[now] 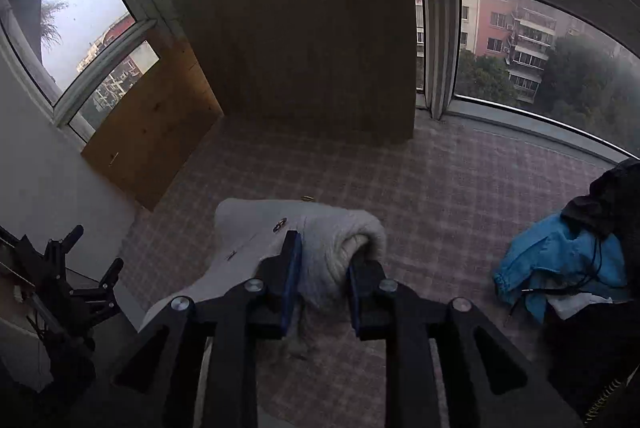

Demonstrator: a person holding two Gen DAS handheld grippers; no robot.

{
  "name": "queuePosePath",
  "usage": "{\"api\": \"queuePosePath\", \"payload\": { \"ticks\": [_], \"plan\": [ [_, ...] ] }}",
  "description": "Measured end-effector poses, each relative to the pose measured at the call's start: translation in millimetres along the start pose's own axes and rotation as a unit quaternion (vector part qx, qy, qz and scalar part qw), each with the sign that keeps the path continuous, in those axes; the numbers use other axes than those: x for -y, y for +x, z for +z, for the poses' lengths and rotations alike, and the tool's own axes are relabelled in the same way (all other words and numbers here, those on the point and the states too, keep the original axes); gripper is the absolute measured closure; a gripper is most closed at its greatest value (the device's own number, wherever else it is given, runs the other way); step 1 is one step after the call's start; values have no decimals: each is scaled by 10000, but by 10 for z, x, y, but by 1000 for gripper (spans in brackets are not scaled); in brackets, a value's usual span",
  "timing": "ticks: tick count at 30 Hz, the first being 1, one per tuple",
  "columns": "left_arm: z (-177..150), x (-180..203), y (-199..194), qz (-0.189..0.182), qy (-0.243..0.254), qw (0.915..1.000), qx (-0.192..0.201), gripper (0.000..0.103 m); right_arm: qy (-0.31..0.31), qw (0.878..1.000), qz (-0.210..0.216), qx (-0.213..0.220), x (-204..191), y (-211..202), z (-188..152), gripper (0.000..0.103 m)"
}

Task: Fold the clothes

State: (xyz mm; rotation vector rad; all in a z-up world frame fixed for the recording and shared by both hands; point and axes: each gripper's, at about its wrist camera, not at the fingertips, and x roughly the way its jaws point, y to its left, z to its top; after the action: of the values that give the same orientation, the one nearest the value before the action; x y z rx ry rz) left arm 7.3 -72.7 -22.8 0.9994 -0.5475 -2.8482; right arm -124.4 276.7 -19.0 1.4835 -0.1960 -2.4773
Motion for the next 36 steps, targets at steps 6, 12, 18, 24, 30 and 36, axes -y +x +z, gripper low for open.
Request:
{"api": "queuePosePath", "payload": {
  "ticks": [6, 12, 18, 24, 30, 36],
  "plan": [
    [-294, 513, 464, -763, 1054, 9910, -319, 1, 1194, 9900, -139, -732, 956, 1101, -831, 81],
    [-347, 1366, 458, -1641, 2605, 9509, 302, 1, 1637, 9853, -120, -481, 1262, 875, -1355, 63],
    [-540, 2045, 287, -2369, 4223, 8658, 1261, 1, 2141, 9755, -113, -490, 1436, 674, -1652, 62],
    [-671, 2552, 530, -2030, 5030, 8312, 1217, 10, 2038, 9774, -335, -453, 1375, 623, -1756, 62],
    [-227, 2443, 657, -2878, 4204, 8602, 215, 79, 1888, 9796, -453, -522, 1342, 738, -1732, 62],
    [366, 1885, 907, -3588, 2631, 8947, -385, 91, 1323, 9886, -486, -528, 1178, 831, -1545, 62]
  ]
}}
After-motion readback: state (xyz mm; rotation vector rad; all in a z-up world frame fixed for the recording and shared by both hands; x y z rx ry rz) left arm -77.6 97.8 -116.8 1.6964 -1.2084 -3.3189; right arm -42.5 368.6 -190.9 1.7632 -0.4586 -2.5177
